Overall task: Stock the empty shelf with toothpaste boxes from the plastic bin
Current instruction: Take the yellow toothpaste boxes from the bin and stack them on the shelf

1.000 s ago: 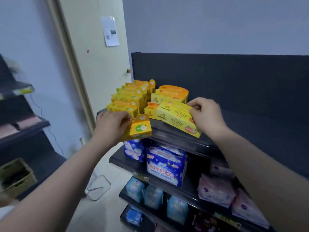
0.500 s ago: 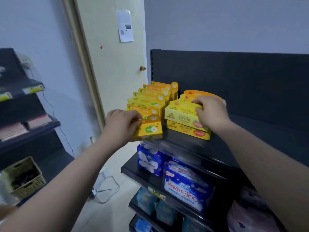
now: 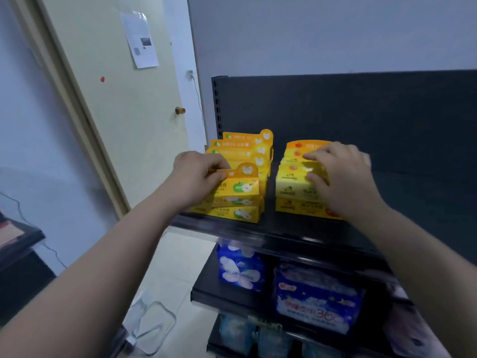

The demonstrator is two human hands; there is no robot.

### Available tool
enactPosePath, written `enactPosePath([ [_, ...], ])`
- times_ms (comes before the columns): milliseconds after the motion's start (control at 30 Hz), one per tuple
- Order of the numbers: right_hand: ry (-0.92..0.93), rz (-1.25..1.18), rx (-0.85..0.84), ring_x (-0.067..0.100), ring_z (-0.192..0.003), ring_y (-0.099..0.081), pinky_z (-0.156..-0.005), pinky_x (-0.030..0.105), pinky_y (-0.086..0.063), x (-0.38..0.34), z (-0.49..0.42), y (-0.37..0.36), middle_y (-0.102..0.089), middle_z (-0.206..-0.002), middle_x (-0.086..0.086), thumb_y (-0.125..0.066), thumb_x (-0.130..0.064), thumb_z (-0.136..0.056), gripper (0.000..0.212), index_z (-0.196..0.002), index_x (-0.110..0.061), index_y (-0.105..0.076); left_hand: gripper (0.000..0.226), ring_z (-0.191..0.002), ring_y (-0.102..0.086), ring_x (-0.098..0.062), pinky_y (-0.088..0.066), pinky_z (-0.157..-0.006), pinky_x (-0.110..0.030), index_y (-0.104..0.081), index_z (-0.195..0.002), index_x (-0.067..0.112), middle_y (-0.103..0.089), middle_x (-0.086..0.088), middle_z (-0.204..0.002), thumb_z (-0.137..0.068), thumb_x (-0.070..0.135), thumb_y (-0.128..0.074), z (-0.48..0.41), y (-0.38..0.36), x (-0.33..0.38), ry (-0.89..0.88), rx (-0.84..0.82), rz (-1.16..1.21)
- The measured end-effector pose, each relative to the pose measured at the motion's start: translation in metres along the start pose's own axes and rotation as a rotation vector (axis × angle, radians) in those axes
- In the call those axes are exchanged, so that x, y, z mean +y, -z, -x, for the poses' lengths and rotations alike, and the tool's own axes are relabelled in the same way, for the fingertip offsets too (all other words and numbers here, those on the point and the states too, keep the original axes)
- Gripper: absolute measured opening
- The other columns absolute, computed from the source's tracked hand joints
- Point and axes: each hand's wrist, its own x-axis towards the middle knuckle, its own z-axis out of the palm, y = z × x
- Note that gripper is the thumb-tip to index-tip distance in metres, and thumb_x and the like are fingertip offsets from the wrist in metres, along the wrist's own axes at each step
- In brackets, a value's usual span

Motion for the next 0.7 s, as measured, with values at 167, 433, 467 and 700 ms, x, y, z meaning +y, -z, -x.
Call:
enactPosePath([
  [167, 0.030, -0.103, 0.043, 0.025, -0.100, -0.052, -0.082, 0.037, -0.030, -0.051, 0.007, -0.016, -0.062, -0.106, -0.001, -0.050, -0.047, -0.086, 0.042, -0.117, -0.022, -0.062, 0.018, -0.088, -0.060, -0.027, -0.034, -0.084, -0.037, -0.070, -0.098, 0.022, -0.067, 0.001, -0.088, -0.085, 0.030, -0.058, -0.011, -0.023, -0.012, -0.102, 0.030, -0.046],
  [433, -0.104, -0.059, -0.008, 0.023, -0.098, -0.053, -0.083, 0.038, -0.041, -0.084, 0.025, -0.052, -0.059, -0.111, 0.004, -0.055, -0.054, -0.087, 0.067, -0.139, -0.016, -0.039, 0.077, -0.125, -0.032, -0.012, -0.026, -0.105, -0.029, -0.042, -0.135, 0.015, -0.040, -0.005, -0.133, -0.073, 0.055, -0.063, 0.038, -0.033, -0.041, 0.086, 0.250, 0.228],
  [467, -0.117, -0.079, -0.019, 0.022, -0.099, -0.053, -0.084, 0.036, -0.042, -0.086, 0.025, -0.053, -0.059, -0.113, 0.004, -0.054, -0.053, -0.088, 0.068, -0.141, -0.015, -0.036, 0.082, -0.123, -0.031, -0.007, -0.027, -0.104, -0.027, -0.039, -0.138, 0.015, -0.038, 0.001, -0.132, -0.071, 0.052, -0.069, 0.042, -0.036, -0.045, 0.108, 0.216, 0.267],
  [700, -0.167, -0.077, 0.000, 0.019, -0.096, -0.053, -0.076, 0.031, -0.043, -0.094, 0.018, -0.050, -0.058, -0.111, 0.002, -0.054, -0.052, -0.089, 0.066, -0.142, -0.016, -0.034, 0.081, -0.126, -0.040, -0.020, -0.035, -0.106, -0.044, -0.037, -0.139, 0.014, -0.045, -0.007, -0.136, -0.073, 0.035, -0.078, 0.038, -0.046, -0.039, 0.099, 0.211, 0.150],
])
